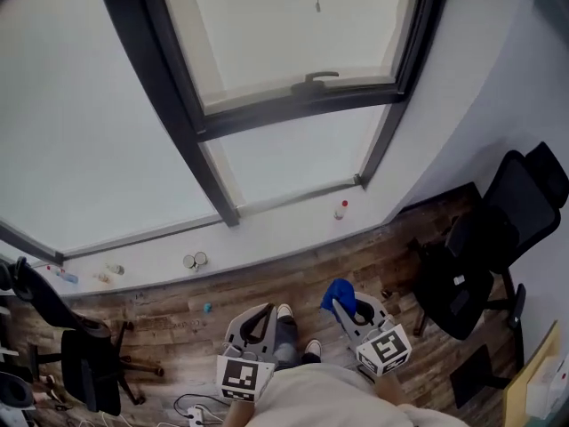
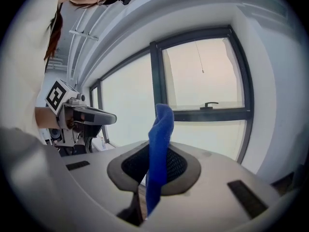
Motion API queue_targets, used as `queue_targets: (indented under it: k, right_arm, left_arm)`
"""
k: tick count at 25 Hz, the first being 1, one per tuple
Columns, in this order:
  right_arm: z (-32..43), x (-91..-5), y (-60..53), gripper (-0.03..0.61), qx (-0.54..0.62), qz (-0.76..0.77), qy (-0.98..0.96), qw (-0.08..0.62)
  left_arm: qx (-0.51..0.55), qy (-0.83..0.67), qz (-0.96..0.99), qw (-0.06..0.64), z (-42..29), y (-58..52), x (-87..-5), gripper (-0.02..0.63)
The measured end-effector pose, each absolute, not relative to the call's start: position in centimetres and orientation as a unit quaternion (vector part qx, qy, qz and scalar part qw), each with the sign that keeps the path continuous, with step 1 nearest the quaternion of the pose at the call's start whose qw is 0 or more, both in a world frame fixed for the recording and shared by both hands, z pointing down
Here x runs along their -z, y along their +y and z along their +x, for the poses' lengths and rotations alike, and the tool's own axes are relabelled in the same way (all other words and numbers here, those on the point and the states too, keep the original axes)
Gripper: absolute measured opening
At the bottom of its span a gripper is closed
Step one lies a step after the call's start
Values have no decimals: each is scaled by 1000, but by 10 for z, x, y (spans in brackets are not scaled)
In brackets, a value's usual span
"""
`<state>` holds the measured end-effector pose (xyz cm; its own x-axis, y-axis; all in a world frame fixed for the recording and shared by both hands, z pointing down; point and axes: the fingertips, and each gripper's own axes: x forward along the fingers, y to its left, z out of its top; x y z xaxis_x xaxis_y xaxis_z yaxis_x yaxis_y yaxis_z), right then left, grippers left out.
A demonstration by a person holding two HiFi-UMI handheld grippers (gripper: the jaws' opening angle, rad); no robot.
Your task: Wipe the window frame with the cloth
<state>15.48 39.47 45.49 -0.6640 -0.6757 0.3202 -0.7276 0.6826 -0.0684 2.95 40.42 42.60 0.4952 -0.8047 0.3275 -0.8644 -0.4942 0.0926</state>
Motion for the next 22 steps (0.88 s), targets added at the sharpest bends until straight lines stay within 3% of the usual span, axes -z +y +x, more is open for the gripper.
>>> queue_targets:
  k: [11,22]
  right_arm:
    - [66,-441,295,46,-72,364,-919,129]
    - [39,-451,230,46,-84,340,-924,150]
  left_arm:
    - [-132,-474,863,116,-20,295,-422,8]
    - [-124,-498,845,153,-38,235,-442,8]
